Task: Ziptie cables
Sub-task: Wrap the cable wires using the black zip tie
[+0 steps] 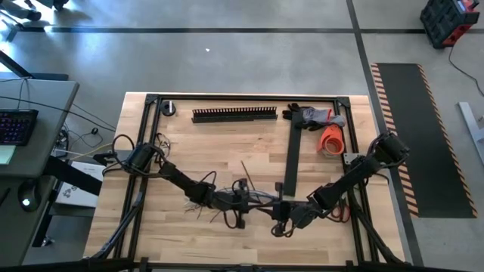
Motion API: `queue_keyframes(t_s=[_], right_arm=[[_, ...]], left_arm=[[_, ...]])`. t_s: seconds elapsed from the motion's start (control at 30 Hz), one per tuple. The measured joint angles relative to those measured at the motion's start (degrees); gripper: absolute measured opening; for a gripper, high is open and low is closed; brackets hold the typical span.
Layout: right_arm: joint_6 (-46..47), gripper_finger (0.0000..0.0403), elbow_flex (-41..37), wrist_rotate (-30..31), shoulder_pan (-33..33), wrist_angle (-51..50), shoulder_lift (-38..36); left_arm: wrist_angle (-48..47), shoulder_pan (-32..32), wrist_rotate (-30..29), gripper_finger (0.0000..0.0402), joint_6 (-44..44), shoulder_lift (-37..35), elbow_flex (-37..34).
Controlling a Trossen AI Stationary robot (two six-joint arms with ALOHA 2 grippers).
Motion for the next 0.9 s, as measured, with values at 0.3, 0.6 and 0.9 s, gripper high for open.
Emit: queue_keyframes(t_s=[0.3, 0.6, 0.9], right_arm=[[0.02, 0.0000, -0.04, -0.03, -0.02, 0.04, 0.00], [0.24, 0.0000, -0.07, 0.00, -0.02, 0.04, 0.00], [1.78, 0.0085, 0.24, -1.38, -0.02, 0.57, -4.97]], left_arm=[[4.15, -0.07, -0.24, 0.0001, 1.10, 0.00, 0.00], [5.72, -0.91, -0.44, 0.0000, 2.77, 0.00, 0.00], [3.97, -1.73, -0.43, 0.0000, 0.44, 0.00, -0.01]])
